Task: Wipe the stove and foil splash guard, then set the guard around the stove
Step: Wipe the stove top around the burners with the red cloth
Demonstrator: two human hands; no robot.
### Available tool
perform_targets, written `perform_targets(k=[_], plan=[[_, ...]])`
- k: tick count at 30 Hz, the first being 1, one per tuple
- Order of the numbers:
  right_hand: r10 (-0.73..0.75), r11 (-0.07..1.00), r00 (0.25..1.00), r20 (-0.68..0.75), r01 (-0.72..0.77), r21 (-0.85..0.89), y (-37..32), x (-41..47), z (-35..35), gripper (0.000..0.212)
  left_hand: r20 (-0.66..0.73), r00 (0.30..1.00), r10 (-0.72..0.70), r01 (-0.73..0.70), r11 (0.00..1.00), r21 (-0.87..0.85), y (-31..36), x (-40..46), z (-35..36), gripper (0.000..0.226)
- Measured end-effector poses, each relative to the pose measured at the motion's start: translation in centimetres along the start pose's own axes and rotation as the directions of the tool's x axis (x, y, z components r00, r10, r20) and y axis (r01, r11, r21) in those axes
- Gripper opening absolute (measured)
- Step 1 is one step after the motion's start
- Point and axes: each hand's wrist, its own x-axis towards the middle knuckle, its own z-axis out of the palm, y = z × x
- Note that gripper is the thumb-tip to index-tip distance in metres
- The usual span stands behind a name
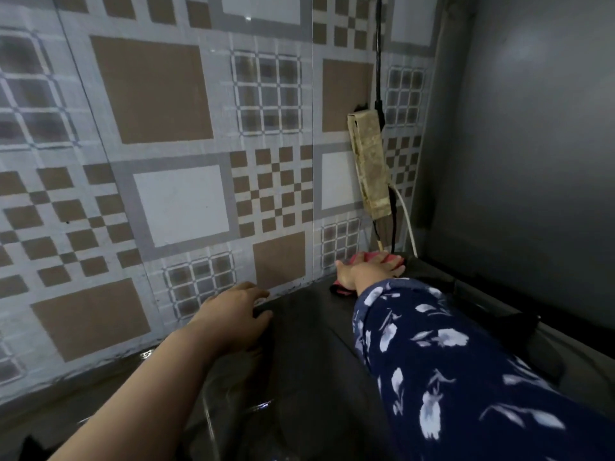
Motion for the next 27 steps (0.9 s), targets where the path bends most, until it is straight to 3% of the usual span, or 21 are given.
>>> perform_targets(k=[12, 21, 27], plan=[[0.1, 0.994, 0.995, -0.028, -0.099, 0.036, -0.4, -0.8, -0.3, 0.084, -0.032, 0.999, -0.009, 0.008, 1.0, -0.028, -1.2, -0.9, -1.2, 0.047], [-0.226, 0.971, 0.968, 0.11, 0.233, -0.055, -2.6, -6.2, 2.2, 0.078, -0.001, 0.995, -0.103, 0.102, 0.993, -0.063, -1.4, -1.5, -1.0, 0.046], [-0.546, 0.821, 0.826, 0.141, 0.561, -0.105, -3.4, -11.6, 4.6, 0.058, 0.034, 0.986, -0.165, 0.166, 0.986, -0.031, -2.1, -4.4, -1.6, 0.046]])
